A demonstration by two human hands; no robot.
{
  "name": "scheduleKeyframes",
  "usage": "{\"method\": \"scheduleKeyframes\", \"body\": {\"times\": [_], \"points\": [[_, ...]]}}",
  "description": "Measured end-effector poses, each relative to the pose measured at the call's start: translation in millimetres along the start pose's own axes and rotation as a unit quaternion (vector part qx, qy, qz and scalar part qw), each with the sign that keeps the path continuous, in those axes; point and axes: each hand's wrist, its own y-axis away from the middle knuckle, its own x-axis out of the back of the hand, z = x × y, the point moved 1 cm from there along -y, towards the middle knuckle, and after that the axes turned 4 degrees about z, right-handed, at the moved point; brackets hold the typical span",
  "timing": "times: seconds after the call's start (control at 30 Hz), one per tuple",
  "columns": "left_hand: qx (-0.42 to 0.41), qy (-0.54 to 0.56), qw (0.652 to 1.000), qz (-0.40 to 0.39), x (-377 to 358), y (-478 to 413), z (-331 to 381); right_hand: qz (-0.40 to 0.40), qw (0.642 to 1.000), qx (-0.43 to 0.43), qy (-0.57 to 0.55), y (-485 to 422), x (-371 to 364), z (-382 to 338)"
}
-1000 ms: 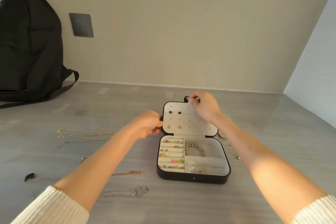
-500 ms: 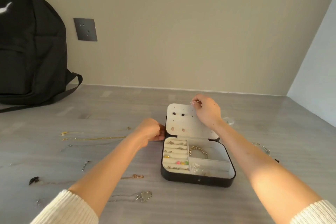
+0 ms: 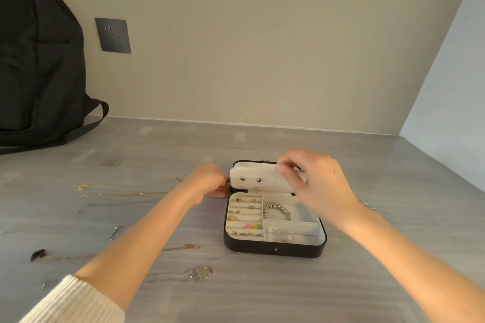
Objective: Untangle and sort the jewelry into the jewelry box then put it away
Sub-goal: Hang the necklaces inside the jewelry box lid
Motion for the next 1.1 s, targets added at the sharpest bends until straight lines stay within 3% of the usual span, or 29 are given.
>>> {"method": "scheduleKeyframes", "body": {"times": [0.13, 0.33, 0.53, 0.7, 0.97, 1.1], "points": [[-0.046, -0.05, 0.997, 0.035, 9.3, 6.0, -5.8, 0.033, 0.994, 0.098, 0.028, 44.3, -6.4, -0.6], [-0.104, -0.107, 0.986, 0.069, 38.5, 26.1, -13.0, 0.043, 0.992, 0.112, 0.027, 71.3, -18.9, -0.6], [-0.15, -0.217, 0.962, 0.07, 74.2, 52.2, -23.2, 0.072, 0.994, 0.08, 0.03, 59.0, -10.6, -12.3], [-0.171, -0.334, 0.927, 0.012, 87.0, 73.2, -35.0, 0.081, 0.994, 0.064, 0.043, 42.1, -7.3, -17.4], [-0.207, -0.326, 0.922, 0.025, 101.4, 87.3, -34.7, 0.085, 0.99, -0.114, -0.007, 13.0, 20.2, -9.9], [-0.205, -0.365, 0.908, 0.015, 104.0, 90.5, -35.2, 0.079, 0.994, -0.071, -0.025, 9.9, 24.6, -43.8]]}}
